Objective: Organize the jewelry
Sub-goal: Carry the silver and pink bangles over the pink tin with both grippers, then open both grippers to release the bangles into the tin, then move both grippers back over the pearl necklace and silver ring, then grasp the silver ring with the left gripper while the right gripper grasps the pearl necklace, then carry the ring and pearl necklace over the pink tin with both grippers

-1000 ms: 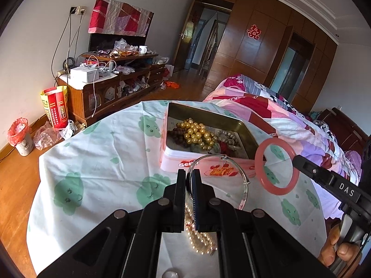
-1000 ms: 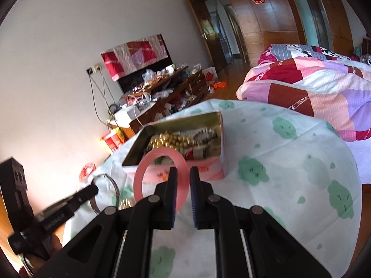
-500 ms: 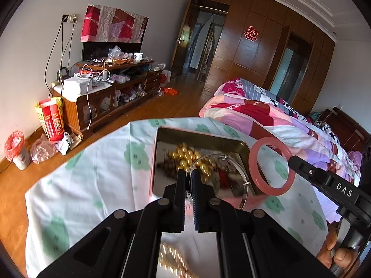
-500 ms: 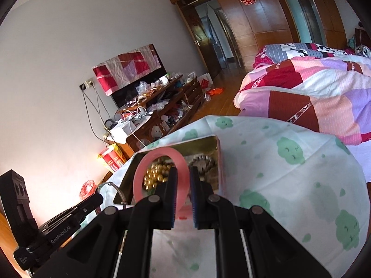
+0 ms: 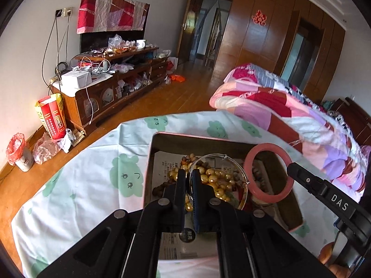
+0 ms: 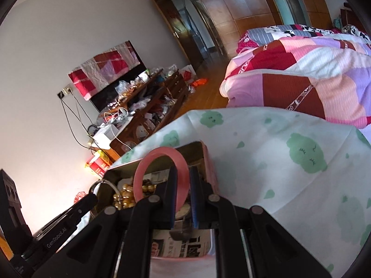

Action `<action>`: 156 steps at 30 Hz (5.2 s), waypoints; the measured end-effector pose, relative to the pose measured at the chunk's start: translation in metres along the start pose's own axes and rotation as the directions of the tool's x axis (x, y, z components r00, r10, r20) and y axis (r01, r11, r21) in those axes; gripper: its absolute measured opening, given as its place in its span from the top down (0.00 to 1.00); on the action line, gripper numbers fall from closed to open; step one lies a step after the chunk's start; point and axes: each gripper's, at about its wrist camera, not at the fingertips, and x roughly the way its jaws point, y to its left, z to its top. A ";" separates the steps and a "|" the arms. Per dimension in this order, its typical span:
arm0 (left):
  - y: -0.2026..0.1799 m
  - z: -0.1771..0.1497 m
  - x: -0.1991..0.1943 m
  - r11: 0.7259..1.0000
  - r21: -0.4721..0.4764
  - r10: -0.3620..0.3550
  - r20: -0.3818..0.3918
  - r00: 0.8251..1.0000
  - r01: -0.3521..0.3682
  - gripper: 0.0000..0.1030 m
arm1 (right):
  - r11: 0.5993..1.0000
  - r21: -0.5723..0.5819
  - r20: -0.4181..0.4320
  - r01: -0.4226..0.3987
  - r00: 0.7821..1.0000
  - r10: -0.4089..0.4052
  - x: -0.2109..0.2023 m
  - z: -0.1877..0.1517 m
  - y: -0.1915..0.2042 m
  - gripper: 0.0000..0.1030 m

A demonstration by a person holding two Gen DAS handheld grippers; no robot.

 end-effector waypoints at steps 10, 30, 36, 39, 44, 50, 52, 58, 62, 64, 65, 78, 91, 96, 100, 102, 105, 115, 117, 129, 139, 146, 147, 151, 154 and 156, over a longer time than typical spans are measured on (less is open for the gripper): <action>-0.003 -0.004 0.021 0.997 0.030 0.071 -0.055 0.996 -0.069 0.96 | 0.995 -0.087 -0.036 0.057 0.998 -0.060 0.017 -0.012 0.008 0.87; -0.018 0.000 -0.018 0.988 0.021 0.149 0.028 0.988 -0.150 0.33 | 0.982 -0.160 0.216 0.099 0.974 -0.063 -0.031 -0.015 0.022 0.34; -0.020 -0.010 -0.028 0.990 0.012 0.143 0.019 0.990 -0.143 0.33 | 0.981 -0.147 0.210 0.124 0.973 -0.092 -0.042 -0.022 0.020 0.34; -0.021 -0.019 -0.033 0.988 0.021 0.153 0.012 0.988 -0.153 0.33 | 0.980 -0.142 0.194 0.139 0.975 -0.110 -0.048 -0.030 0.016 0.32; -0.019 -0.033 -0.050 0.985 0.028 0.171 0.016 0.985 -0.172 0.33 | 0.979 -0.146 0.193 0.144 0.974 -0.115 -0.058 -0.040 0.015 0.32; -0.015 -0.054 -0.067 0.985 0.024 0.172 0.015 0.985 -0.173 0.33 | 0.975 -0.171 0.183 0.139 0.977 -0.107 -0.066 -0.052 0.021 0.32; -0.014 -0.058 -0.071 0.985 0.016 0.170 0.010 0.985 -0.170 0.33 | 0.974 -0.178 0.183 0.140 0.977 -0.107 -0.070 -0.055 0.023 0.32; -0.011 -0.071 -0.086 0.990 0.001 0.141 0.011 0.990 -0.141 0.33 | 0.969 -0.206 0.164 0.135 0.981 -0.102 -0.078 -0.070 0.028 0.32; -0.011 -0.078 -0.094 0.989 0.007 0.148 0.015 0.989 -0.148 0.33 | 0.966 -0.223 0.149 0.129 0.984 -0.097 -0.083 -0.081 0.030 0.32; -0.009 -0.082 -0.098 0.989 0.003 0.147 0.014 0.989 -0.148 0.33 | 0.968 -0.219 0.153 0.123 0.984 -0.090 -0.087 -0.082 0.030 0.32; -0.006 -0.085 -0.100 0.990 -0.001 0.142 0.015 0.990 -0.142 0.33 | 0.968 -0.216 0.157 0.125 0.983 -0.092 -0.088 -0.082 0.029 0.32; 0.030 -0.121 -0.128 0.994 -0.010 0.111 0.021 0.994 -0.110 0.33 | 0.972 -0.201 0.162 0.123 0.983 -0.091 -0.099 -0.086 0.028 0.32; 0.035 -0.151 -0.127 0.998 0.064 0.000 -0.123 0.992 0.008 0.33 | 0.972 -0.226 0.086 0.055 0.996 -0.037 -0.104 -0.096 0.030 0.32; 0.025 -0.156 -0.125 0.994 0.109 0.014 -0.125 0.992 0.000 0.46 | 0.974 -0.229 -0.014 -0.006 1.000 0.003 -0.095 -0.103 0.030 0.35; 0.019 -0.161 -0.123 0.988 0.153 0.031 -0.142 0.989 -0.009 0.65 | 0.966 -0.257 -0.038 -0.012 0.999 0.002 -0.092 -0.106 0.036 0.36; 0.016 -0.164 -0.122 0.985 0.174 0.037 -0.140 0.990 -0.013 0.66 | 0.965 -0.263 -0.044 -0.010 0.999 -0.002 -0.091 -0.107 0.038 0.36; 0.010 -0.165 -0.120 0.979 0.203 0.018 -0.151 0.988 0.013 0.65 | 0.966 -0.258 -0.048 -0.011 0.999 -0.002 -0.090 -0.107 0.037 0.36; 0.015 -0.165 -0.120 0.982 0.187 -0.013 -0.114 0.993 0.035 0.81 | 0.960 -0.277 -0.082 -0.032 0.997 0.010 -0.087 -0.109 0.040 0.36; 0.015 -0.164 -0.119 0.984 0.173 -0.011 -0.099 0.995 0.028 0.81 | 0.952 -0.300 -0.098 -0.055 0.995 0.026 -0.085 -0.110 0.045 0.36; 0.057 -0.135 -0.150 0.999 0.025 0.046 0.041 0.998 -0.047 0.81 | 0.842 -0.484 -0.357 -0.239 0.932 0.059 -0.041 -0.144 0.110 0.51; 0.057 -0.132 -0.149 1.000 0.009 0.028 0.054 0.998 -0.029 0.81 | 0.772 -0.595 -0.380 -0.224 0.925 -0.024 -0.032 -0.164 0.125 0.85; 0.055 -0.126 -0.147 1.000 0.002 0.023 0.063 0.998 -0.023 0.81 | 0.886 -0.366 -0.336 -0.286 0.928 0.161 -0.044 -0.133 0.087 0.86; 0.055 -0.125 -0.147 1.000 -0.002 0.020 0.066 0.998 -0.020 0.81 | 0.894 -0.350 -0.315 -0.280 0.934 0.169 -0.048 -0.130 0.082 0.86; 0.049 -0.116 -0.144 1.000 -0.011 0.002 0.085 0.996 -0.001 0.81 | 0.927 -0.281 -0.231 -0.248 0.955 0.186 -0.063 -0.119 0.061 0.86; 0.039 -0.107 -0.139 1.000 0.003 -0.013 0.091 0.996 0.012 0.81 | 0.944 -0.237 -0.175 -0.230 0.966 0.191 -0.070 -0.107 0.051 0.86; 0.032 -0.102 -0.136 1.000 0.011 -0.025 0.095 0.995 0.024 0.81 | 0.952 -0.213 -0.143 -0.220 0.971 0.192 -0.075 -0.099 0.047 0.86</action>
